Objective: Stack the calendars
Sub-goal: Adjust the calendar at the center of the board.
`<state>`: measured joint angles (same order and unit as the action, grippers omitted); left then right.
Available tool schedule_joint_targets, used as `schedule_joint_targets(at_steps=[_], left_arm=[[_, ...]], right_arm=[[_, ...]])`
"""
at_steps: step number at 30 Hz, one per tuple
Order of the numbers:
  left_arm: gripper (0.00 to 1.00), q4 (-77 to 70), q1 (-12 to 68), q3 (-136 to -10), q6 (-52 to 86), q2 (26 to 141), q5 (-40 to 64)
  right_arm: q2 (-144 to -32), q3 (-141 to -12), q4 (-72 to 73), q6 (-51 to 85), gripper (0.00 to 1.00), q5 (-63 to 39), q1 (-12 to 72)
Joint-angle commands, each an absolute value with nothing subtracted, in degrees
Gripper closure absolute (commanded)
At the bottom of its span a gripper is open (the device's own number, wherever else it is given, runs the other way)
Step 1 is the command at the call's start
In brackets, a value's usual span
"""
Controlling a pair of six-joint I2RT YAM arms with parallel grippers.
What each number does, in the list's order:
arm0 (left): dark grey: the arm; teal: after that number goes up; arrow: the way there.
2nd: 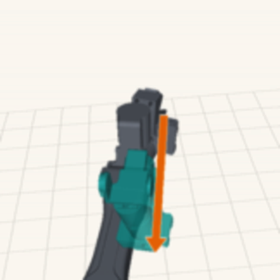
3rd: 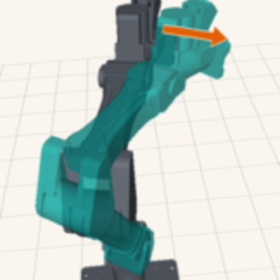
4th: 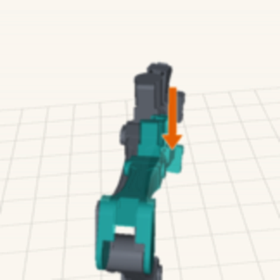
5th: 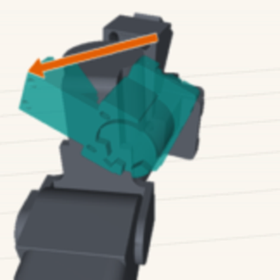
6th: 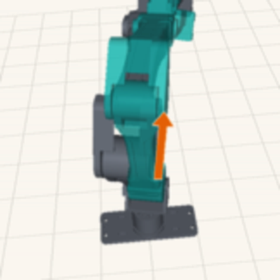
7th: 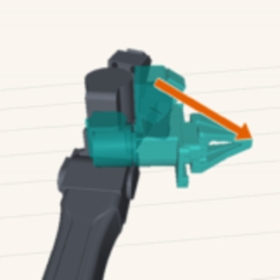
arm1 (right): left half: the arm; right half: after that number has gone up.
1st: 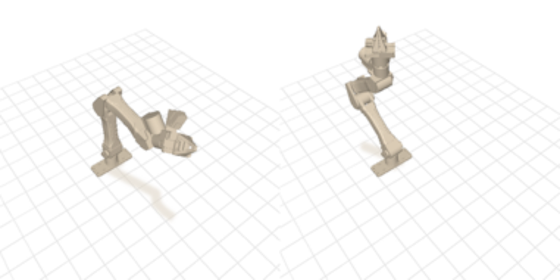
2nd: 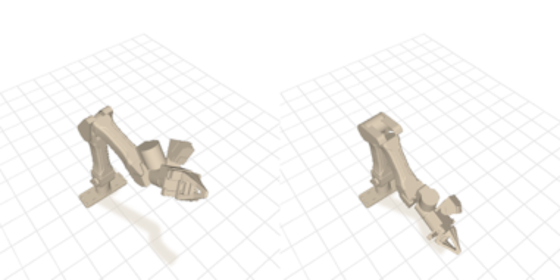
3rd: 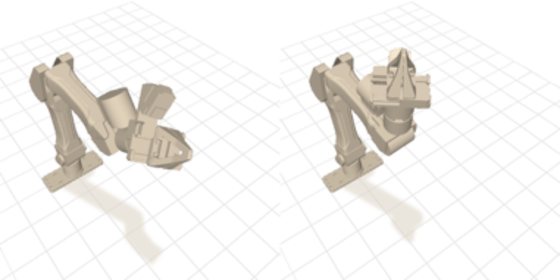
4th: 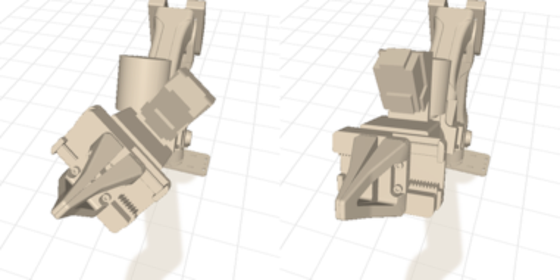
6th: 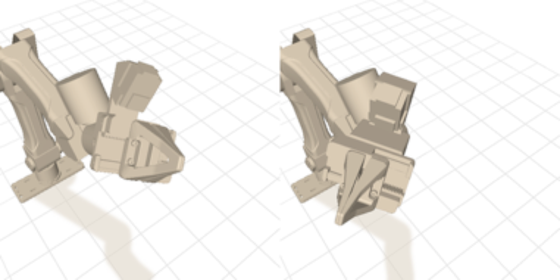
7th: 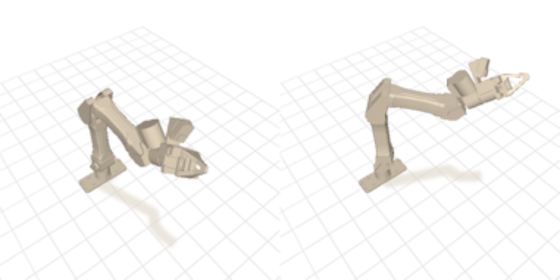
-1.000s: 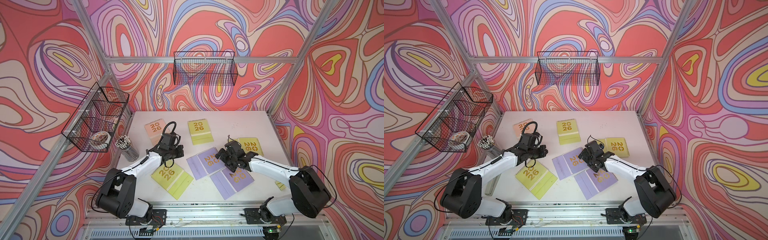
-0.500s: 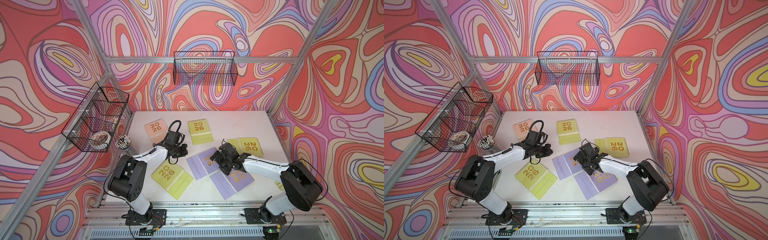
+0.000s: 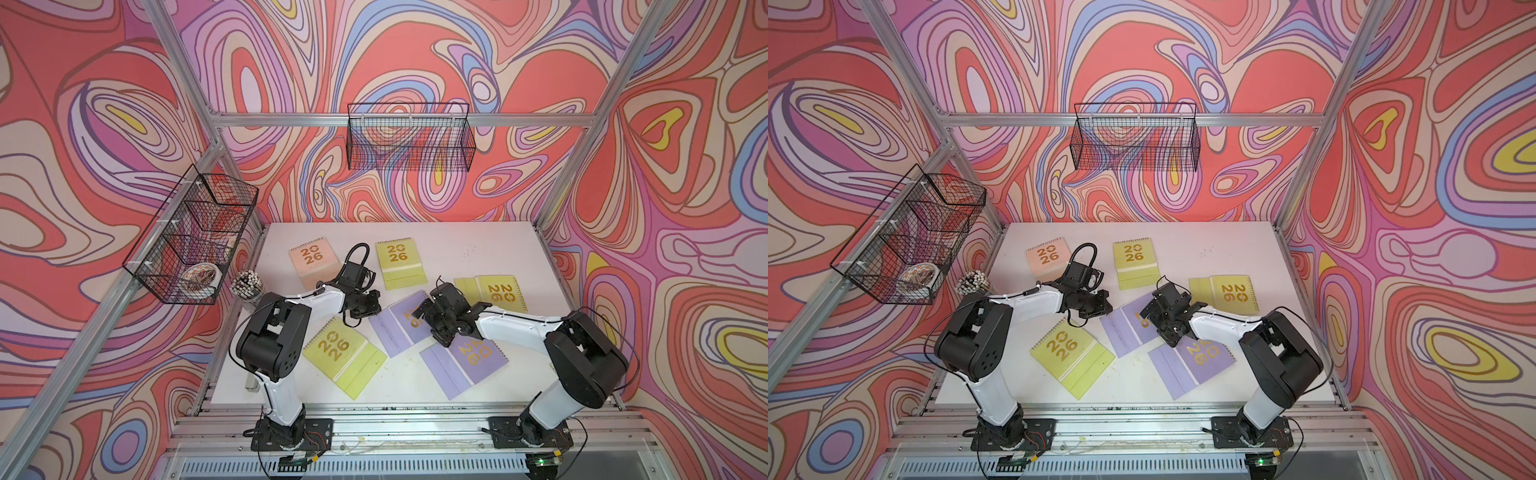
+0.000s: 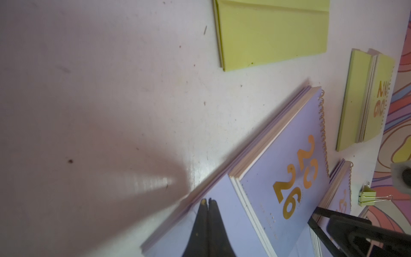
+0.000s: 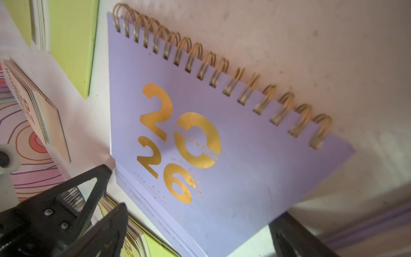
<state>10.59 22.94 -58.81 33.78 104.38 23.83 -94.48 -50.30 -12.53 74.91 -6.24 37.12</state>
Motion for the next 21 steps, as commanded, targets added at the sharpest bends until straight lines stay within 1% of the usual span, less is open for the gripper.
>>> schedule_joint_targets(at_steps=[1,7,14,21], left_arm=[[1.0,12.9,23.1,-61.2,34.4,106.3,25.0],[1.0,16.8,23.2,-63.8,33.2,108.5,24.7],[1.0,17.4,23.2,-65.7,31.7,106.6,21.5],[1.0,19.2,23.2,-70.7,30.9,110.0,19.5]], right_arm=[[-97.2,-52.9,-13.7,71.1,0.01,-6.2,37.4],[-98.4,-54.3,-14.8,69.2,0.02,-5.7,36.8],[-97.3,-52.7,-15.6,69.2,0.01,-5.4,35.6],[-96.2,-52.0,-16.0,69.0,0.02,-5.2,34.9]])
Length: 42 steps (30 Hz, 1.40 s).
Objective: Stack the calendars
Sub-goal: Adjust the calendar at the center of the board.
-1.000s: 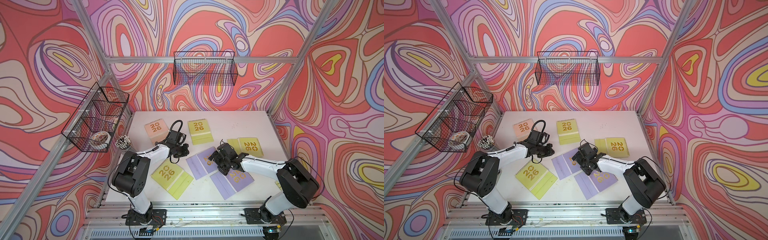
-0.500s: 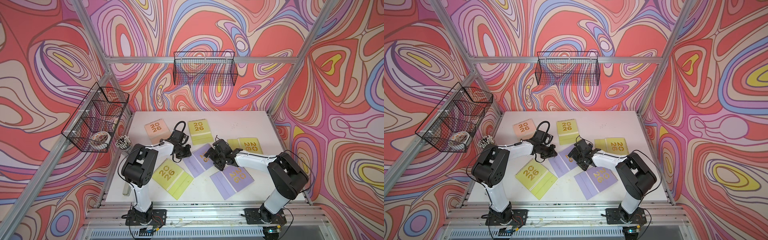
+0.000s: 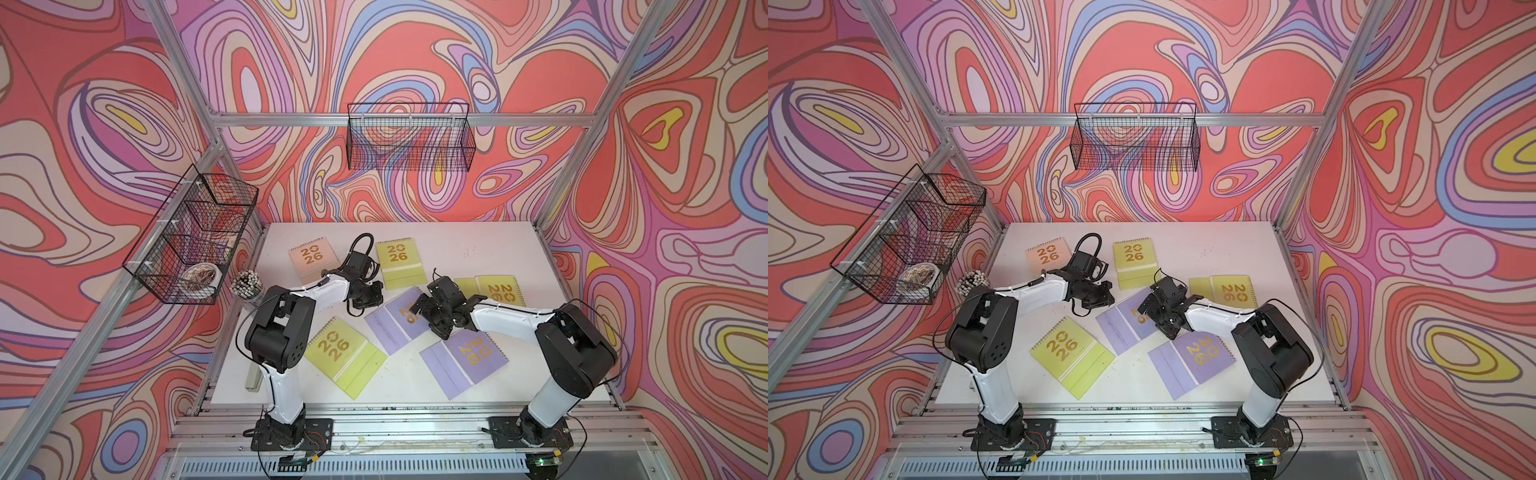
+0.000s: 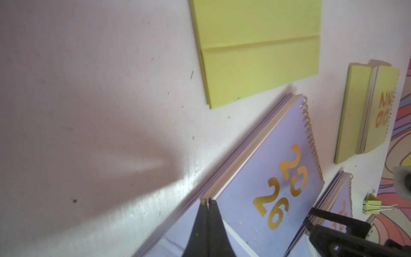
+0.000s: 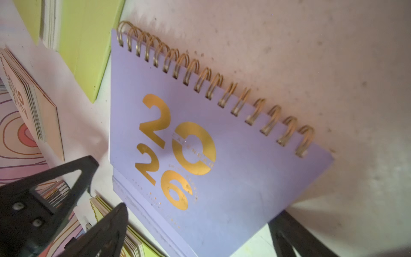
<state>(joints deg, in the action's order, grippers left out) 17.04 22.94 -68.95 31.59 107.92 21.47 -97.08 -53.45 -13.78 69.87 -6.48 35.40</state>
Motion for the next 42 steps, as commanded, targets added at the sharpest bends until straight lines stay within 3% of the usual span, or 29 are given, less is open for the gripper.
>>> schedule_joint_targets(at_steps=[1,12,42], left_arm=[[1.0,19.0,23.2,-71.0,31.1,110.5,19.3],[1.0,20.7,23.2,-72.7,31.4,115.1,22.8],[1.0,21.7,24.9,-63.9,34.7,106.2,24.2]], right_arm=[[-96.2,-52.0,-16.0,68.9,0.02,-5.2,34.7],[-96.0,-51.5,-14.6,66.8,0.01,-6.7,32.7],[-110.9,-67.9,-13.4,50.8,0.01,-20.5,26.0]])
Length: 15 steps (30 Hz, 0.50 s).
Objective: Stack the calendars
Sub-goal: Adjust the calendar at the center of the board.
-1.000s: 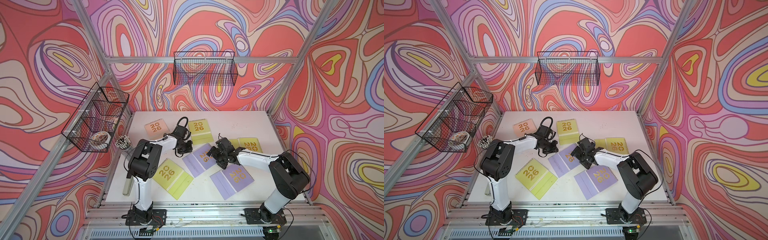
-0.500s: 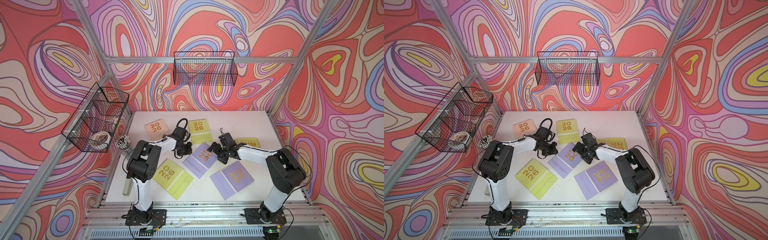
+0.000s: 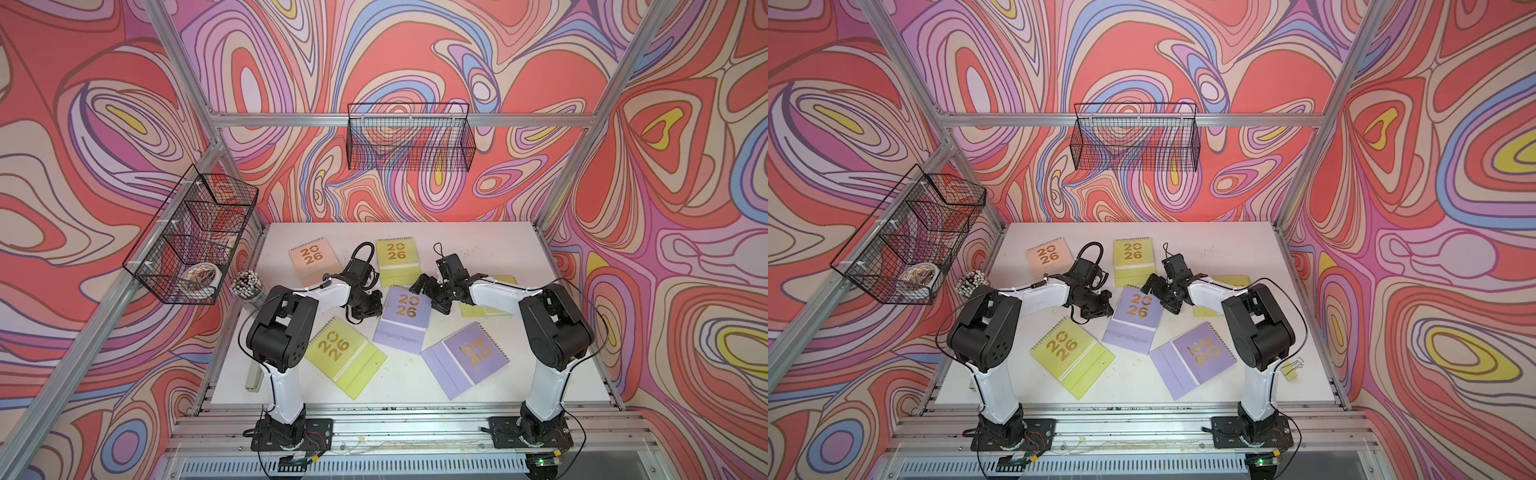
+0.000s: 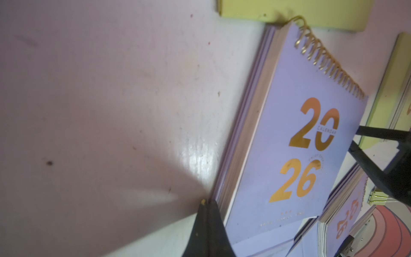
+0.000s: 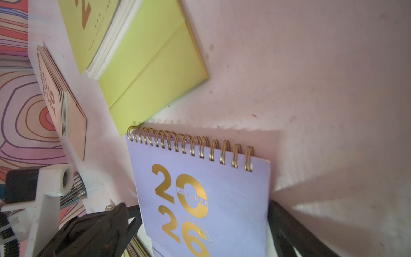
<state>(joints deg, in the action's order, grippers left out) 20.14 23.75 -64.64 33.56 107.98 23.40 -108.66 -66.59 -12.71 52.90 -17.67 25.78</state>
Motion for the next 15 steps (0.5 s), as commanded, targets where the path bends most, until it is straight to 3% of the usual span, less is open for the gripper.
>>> schedule_joint_targets(at_steps=[1,15], left_arm=[[1.0,21.8,25.0,-63.9,34.7,106.1,24.1],[1.0,22.2,25.1,-63.0,35.3,104.6,23.5]], right_arm=[[-111.3,-68.5,-13.4,50.5,0.01,-20.9,26.0],[-114.4,-72.6,-15.1,48.6,0.01,-23.3,25.9]])
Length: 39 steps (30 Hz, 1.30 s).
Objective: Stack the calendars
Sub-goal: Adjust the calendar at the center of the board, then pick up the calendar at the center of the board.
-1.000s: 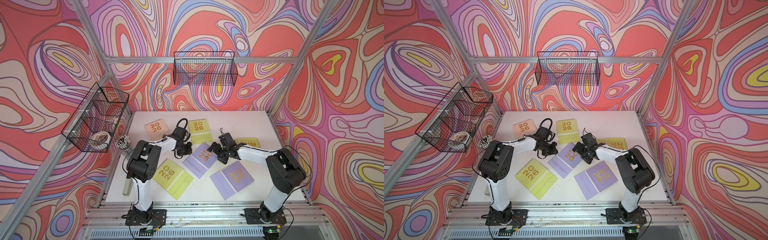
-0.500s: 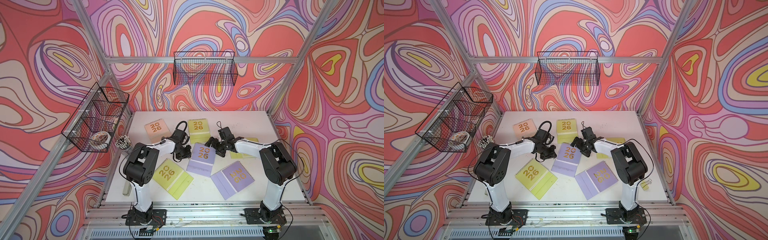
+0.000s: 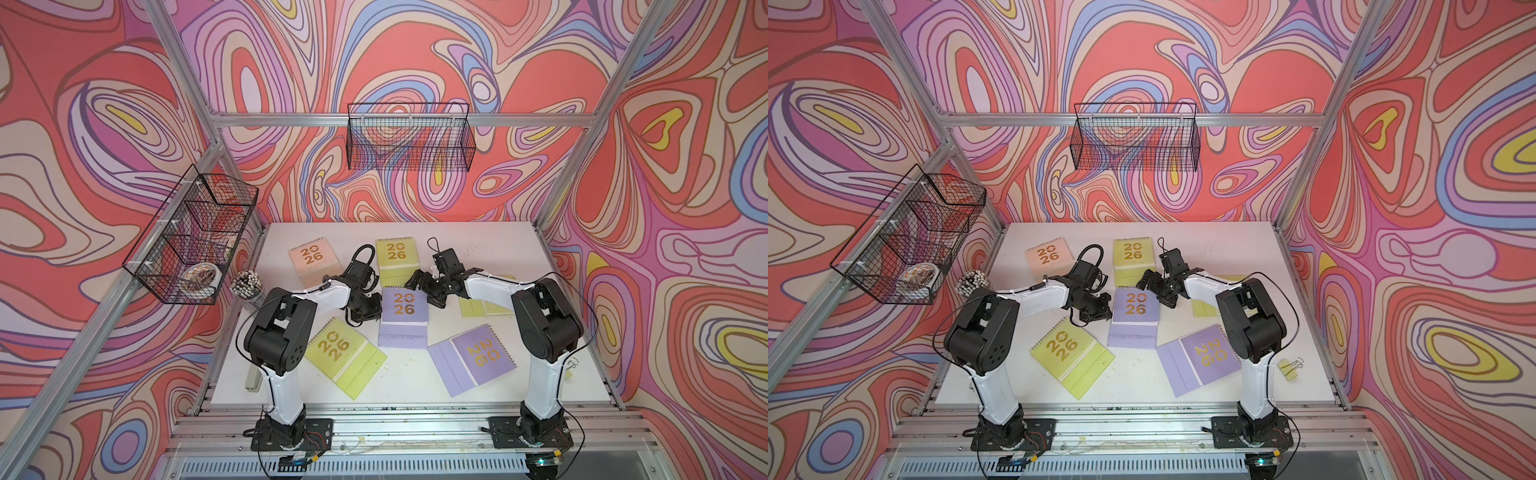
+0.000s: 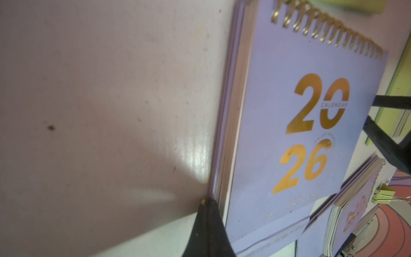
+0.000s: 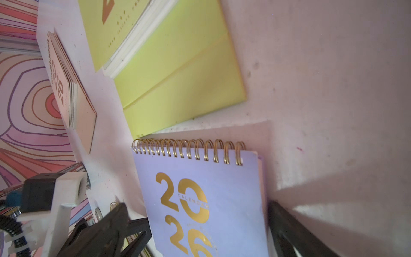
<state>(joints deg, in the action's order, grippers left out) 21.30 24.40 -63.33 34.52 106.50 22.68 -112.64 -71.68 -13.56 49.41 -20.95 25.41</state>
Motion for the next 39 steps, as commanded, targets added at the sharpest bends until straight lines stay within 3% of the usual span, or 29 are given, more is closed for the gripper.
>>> schedule_joint_targets(at_steps=[1,10,18,27,39], left_arm=[[1.0,22.4,25.2,-63.0,35.3,104.4,23.3],[1.0,25.4,25.2,-66.4,34.5,99.1,19.2],[1.0,26.8,26.4,-69.6,34.9,96.1,19.2],[1.0,22.4,35.1,-74.1,38.6,101.3,19.6],[1.0,21.8,46.4,-84.3,40.3,112.4,19.7]], right_arm=[[-114.1,-72.8,-15.6,48.6,0.02,-22.7,25.8],[-100.5,-68.6,-21.4,53.2,0.01,-11.4,23.7],[-82.5,-54.8,-26.6,64.1,0.02,-5.8,22.3],[-67.4,-46.8,-43.2,75.2,0.01,-0.8,22.3],[-50.9,-32.9,-49.0,86.7,0.01,-1.5,22.4]])
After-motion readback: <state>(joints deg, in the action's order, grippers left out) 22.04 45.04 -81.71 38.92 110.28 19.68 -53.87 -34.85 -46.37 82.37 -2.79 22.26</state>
